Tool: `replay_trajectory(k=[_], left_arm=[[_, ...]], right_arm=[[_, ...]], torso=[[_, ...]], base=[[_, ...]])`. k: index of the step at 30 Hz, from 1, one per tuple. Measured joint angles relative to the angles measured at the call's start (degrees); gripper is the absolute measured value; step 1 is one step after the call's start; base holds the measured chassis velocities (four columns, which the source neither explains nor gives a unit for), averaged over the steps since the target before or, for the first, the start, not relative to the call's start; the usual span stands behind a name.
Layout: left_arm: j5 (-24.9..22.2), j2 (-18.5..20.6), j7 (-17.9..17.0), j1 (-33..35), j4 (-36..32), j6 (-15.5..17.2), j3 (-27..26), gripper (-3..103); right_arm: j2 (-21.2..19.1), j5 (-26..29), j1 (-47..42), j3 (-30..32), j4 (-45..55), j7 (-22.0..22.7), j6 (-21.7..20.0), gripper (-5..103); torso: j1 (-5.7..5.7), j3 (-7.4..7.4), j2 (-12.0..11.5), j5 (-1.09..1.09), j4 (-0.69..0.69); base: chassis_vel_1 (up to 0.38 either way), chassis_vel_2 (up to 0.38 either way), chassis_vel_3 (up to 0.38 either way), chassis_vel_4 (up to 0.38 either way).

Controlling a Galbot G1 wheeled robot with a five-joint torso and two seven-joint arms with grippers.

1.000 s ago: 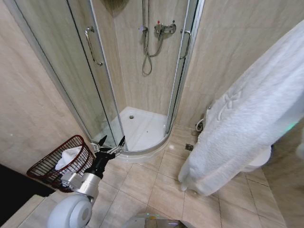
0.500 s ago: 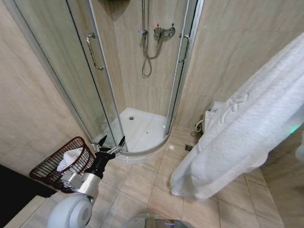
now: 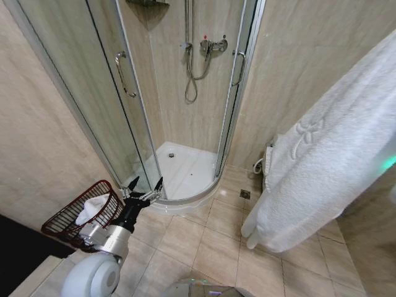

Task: Discard the used towel into the hamper.

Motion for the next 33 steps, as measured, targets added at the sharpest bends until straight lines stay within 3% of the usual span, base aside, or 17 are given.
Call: replay_trajectory(k=[12, 20, 24, 28, 33], left_arm=[[0.0, 0.0, 0.0, 0.0, 0.0, 0.0, 0.0, 100], [0.0, 0.0, 0.0, 0.0, 0.0, 0.0, 0.0, 100], [0.0, 0.0, 0.0, 0.0, 0.0, 0.0, 0.0, 100], [0.0, 0.0, 0.0, 0.0, 0.0, 0.0, 0.0, 100], [0.0, 0.0, 0.0, 0.0, 0.0, 0.0, 0.0, 100]], right_arm=[[-2.16, -0.7, 3.44, -2.16, -1.75, -0.11, 0.01, 12], [-1.77, 1.14, 0.61, 0.86, -0.1, -0.3, 0.31, 12], [-2.19, 3.97, 0.17, 2.63, 0.8, 0.02, 0.08, 12], [-3.28, 11.5, -1.35, 9.04, 3.77, 1.52, -2.18, 12], [-4.37, 12.77, -2.11, 12.25, 3.24, 1.4, -2.29, 12]], torso=[[1.18, 1.7, 2.89, 0.01, 0.01], [2.01, 2.74, 4.76, 0.01, 0.0], [2.43, 3.28, 5.71, 0.02, 0.04], [3.01, 4.0, 7.04, 0.0, -0.02], [3.48, 4.64, 8.15, 0.01, 0.02]], base=[[0.0, 0.0, 0.0, 0.0], [0.0, 0.0, 0.0, 0.0], [0.0, 0.0, 0.0, 0.0], [0.0, 0.0, 0.0, 0.0], [0.0, 0.0, 0.0, 0.0]])
